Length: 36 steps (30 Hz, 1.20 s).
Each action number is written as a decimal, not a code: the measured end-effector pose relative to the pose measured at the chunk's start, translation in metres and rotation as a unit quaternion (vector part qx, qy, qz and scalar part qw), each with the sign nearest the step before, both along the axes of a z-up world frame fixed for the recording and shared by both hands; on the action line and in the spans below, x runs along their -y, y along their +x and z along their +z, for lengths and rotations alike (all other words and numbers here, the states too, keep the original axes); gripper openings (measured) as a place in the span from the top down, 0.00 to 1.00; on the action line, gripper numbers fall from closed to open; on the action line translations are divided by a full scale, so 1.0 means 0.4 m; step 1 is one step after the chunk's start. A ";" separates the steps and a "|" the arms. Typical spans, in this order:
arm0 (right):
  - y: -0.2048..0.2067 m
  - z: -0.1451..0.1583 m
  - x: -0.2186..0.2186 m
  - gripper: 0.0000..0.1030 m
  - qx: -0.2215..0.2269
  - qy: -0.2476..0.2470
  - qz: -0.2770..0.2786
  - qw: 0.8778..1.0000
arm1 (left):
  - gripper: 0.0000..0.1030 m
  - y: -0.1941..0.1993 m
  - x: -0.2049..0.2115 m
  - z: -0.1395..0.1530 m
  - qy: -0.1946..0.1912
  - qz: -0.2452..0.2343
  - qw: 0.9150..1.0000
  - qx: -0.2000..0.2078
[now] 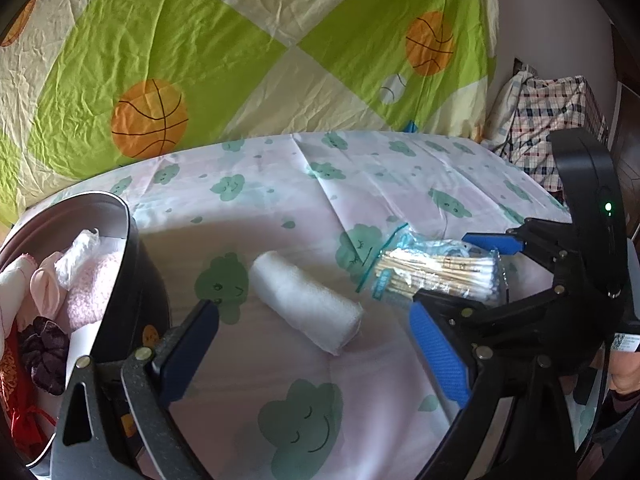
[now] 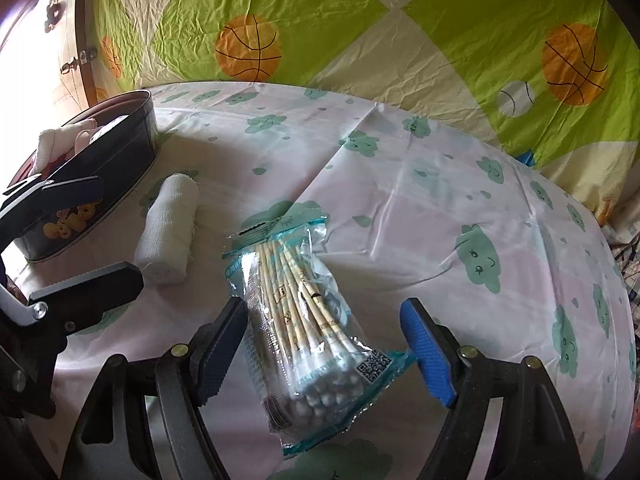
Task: Organize soft objects
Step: 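Move left tool to rolled white towel while right tool grasps cotton swab bag, then close left tool on the rolled white towel and lift it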
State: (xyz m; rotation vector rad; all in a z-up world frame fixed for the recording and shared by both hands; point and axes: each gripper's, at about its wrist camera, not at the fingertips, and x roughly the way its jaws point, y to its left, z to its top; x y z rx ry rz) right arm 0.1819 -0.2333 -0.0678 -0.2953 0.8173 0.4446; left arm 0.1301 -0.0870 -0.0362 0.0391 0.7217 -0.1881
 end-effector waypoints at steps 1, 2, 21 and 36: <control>-0.002 0.000 0.002 0.31 0.000 0.002 0.001 1.000 | 0.05 0.002 0.000 -0.002 0.000 0.000 1.000 -0.001; -0.005 0.001 0.004 0.39 -0.002 0.005 0.001 1.000 | 0.05 0.005 0.000 -0.003 0.001 -0.001 1.000 -0.002; -0.023 -0.001 0.012 0.56 -0.010 0.013 -0.007 1.000 | 0.23 0.074 0.007 -0.053 -0.018 0.009 0.997 -0.077; -0.045 0.025 0.035 0.66 0.030 0.023 -0.033 0.999 | 0.54 0.098 -0.023 -0.053 -0.062 0.015 0.995 -0.075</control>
